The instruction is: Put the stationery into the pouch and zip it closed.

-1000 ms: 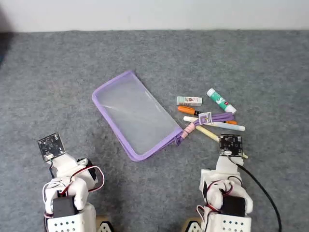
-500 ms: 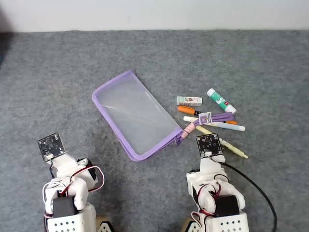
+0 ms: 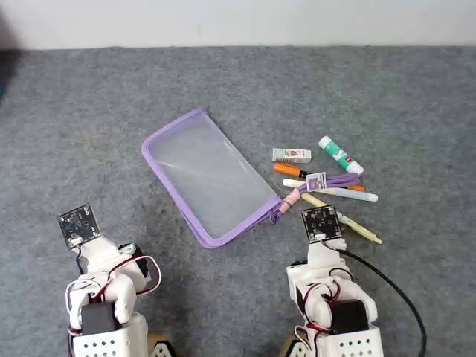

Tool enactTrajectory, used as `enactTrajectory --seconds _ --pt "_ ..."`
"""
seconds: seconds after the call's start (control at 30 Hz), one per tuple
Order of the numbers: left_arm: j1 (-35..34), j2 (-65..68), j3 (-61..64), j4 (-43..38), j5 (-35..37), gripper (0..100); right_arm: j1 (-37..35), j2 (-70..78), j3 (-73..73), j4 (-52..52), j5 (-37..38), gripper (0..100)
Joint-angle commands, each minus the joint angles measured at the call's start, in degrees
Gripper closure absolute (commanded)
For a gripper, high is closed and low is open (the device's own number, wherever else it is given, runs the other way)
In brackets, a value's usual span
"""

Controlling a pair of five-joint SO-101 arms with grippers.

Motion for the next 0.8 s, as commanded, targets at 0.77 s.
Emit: enactTrajectory --seconds 0.77 --pt "-0.26 0.18 -0.75 0.18 0.53 98 7.08 12.18 -21.89 -3.47 3.60 94.6"
